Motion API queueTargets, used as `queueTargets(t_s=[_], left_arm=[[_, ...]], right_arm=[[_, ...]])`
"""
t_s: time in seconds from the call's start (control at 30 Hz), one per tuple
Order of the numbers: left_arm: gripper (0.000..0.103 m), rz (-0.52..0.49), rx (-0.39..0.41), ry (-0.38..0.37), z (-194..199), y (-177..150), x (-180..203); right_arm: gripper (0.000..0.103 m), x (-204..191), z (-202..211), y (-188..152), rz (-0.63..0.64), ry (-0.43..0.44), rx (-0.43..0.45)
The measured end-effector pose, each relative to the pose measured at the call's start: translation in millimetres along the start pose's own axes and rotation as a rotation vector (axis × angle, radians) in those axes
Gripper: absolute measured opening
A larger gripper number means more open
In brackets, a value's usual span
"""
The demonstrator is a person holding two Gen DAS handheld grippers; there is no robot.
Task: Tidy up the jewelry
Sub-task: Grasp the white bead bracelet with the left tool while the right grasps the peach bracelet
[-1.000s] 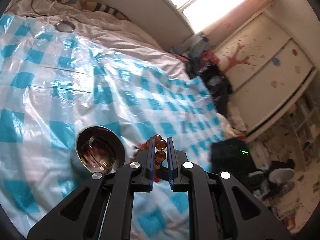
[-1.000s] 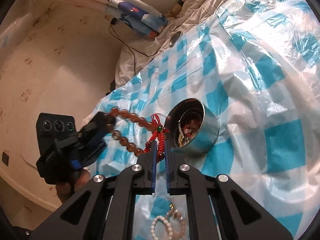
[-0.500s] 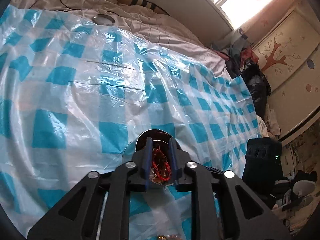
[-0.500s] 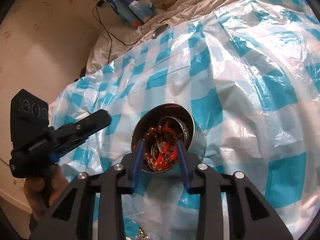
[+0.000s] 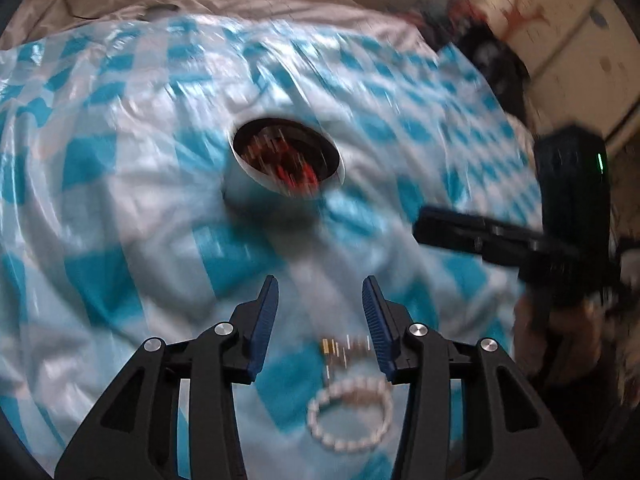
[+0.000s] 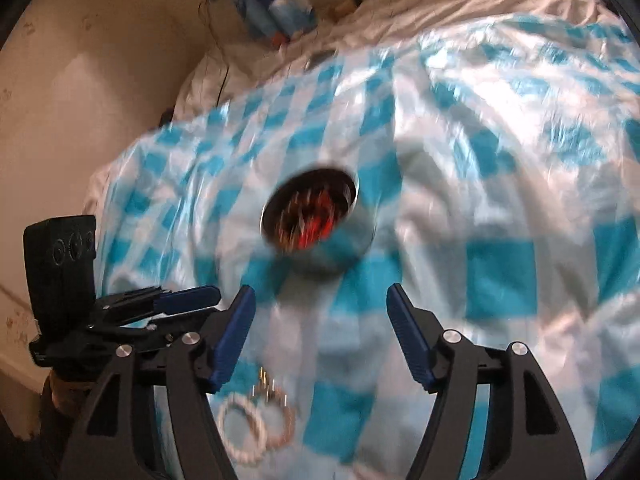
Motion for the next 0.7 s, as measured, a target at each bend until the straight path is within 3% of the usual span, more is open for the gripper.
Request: queueTargets(t_s=[0.17, 0.27, 0.63, 0.67, 0.7], left_arm=[[0.041, -0.171, -0.064, 0.004, 4, -59, 13], [0.041, -0.216, -0.081, 0.009, 5, -77, 14], [0.043, -0.233, -0.069, 0.057, -6, -87, 15], [0.038, -0.24, -0.072, 0.071, -6, -88, 15], [0.018, -0.243, -0.083, 0.074, -7, -88, 15]], right_arm=[[0.066, -17, -12, -44, 0.13, -0.031, -0.11], [0.066, -22, -17, -58, 0.155, -0.042, -0.138], [0.066, -27, -25, -71, 0.223, -0.107, -0.132], [0.066, -26, -26, -71, 0.226, -0.115, -0.13], [0.066, -26, -26, -70, 0.234, -0.126, -0.127]])
Point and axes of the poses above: each gripper's, at about its wrist camera, not at the fingertips, and z roughly against the way its jaws point, x to its right, y to its top, the point moved 10 cm from there along -z, roughly the way its jaws point, and after that the axes turned 4 degrees about x, right-handed, at the moved point
